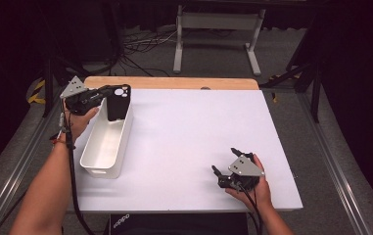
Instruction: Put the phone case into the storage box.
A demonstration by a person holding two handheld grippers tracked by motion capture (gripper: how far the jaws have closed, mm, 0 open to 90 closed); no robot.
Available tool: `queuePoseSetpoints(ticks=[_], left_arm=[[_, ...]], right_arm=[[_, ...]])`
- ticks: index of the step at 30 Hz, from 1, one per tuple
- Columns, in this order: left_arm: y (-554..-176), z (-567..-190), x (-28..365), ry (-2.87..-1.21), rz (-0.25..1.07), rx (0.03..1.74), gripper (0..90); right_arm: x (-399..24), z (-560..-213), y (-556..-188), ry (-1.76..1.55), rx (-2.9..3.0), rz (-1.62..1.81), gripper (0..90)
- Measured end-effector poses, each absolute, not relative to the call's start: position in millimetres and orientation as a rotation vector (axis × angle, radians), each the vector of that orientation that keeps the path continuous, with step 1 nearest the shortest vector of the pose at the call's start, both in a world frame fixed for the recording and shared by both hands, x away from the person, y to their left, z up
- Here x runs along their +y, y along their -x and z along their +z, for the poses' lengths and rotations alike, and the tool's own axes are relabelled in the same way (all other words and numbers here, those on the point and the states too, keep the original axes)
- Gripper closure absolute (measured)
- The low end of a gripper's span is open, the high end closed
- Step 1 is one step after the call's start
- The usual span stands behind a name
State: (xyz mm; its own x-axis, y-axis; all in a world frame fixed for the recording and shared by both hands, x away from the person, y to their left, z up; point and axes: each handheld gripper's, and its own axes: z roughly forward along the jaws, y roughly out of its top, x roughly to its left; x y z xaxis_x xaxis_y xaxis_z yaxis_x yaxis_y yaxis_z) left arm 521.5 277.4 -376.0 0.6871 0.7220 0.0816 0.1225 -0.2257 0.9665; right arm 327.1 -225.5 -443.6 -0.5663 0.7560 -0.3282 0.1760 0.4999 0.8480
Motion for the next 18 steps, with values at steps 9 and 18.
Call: queuePoseSetpoints(ticks=[9, 18], left_arm=[[-527, -384, 282, -1.705, 0.617, 0.691, 81.8], [-532, -391, 289, -1.686, 0.650, 0.742, 79.8]], right_arm=[[-227, -445, -322, -0.765, 2.036, 1.033, 15.7], [-228, -445, -323, -0.777, 2.044, 1.042, 15.7]])
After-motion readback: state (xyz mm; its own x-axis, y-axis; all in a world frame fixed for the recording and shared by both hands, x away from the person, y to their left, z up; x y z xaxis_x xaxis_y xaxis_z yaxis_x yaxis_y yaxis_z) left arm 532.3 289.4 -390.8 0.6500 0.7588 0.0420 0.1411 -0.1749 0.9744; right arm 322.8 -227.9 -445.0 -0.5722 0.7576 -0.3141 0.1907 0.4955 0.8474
